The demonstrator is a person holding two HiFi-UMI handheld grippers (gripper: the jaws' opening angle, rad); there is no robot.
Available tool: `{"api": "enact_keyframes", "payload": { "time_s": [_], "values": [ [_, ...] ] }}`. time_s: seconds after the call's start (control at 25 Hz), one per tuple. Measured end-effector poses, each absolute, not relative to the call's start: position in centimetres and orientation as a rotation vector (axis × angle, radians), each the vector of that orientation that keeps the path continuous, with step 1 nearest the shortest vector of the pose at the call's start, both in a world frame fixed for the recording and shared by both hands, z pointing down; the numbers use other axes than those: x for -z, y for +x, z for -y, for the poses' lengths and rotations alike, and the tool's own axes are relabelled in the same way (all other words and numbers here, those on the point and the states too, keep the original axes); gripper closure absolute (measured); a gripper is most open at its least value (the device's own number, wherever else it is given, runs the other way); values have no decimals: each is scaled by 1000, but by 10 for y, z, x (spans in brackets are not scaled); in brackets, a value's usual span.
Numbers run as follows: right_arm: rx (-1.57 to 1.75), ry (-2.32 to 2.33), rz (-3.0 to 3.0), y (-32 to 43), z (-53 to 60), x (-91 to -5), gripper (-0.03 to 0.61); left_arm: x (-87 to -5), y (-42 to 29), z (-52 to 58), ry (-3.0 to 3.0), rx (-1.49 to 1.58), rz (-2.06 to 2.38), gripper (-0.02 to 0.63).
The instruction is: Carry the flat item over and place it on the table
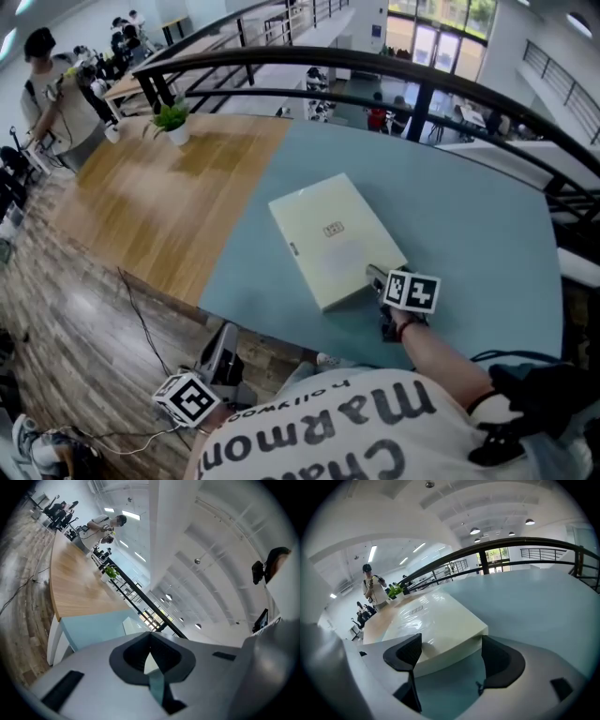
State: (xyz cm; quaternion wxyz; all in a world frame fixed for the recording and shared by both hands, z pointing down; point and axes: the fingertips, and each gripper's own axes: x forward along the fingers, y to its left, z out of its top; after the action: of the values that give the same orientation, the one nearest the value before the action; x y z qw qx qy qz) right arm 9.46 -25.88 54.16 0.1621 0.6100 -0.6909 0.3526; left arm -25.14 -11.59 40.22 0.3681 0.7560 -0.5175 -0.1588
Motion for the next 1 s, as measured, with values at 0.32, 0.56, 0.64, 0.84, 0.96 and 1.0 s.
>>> {"api": "enact_keyframes", "payload": {
  "time_s": [0.32,0.56,0.64,0.84,0.96,1.0],
  "values": [
    [-940,1738,1962,100,253,-537,179,-391,-260,86,1968,453,1371,611],
    [-1078,1776,2108,96,243,-514,268,-396,-257,57,1991,395,1381,612],
    [-1109,1784,2134,99,233,-508,520,-401,-252,47,2024,329,1398,612],
    [-1114,1621,2344,80,232,-473,520,-390,-240,48,2048,301,1453,612],
    [-994,1452,2416,78,225,-465,520,-397,-222,39,2004,280,1503,612],
    [-956,1402,2433,79,221,-464,520,-397,-217,36,1983,288,1528,612]
  ]
}}
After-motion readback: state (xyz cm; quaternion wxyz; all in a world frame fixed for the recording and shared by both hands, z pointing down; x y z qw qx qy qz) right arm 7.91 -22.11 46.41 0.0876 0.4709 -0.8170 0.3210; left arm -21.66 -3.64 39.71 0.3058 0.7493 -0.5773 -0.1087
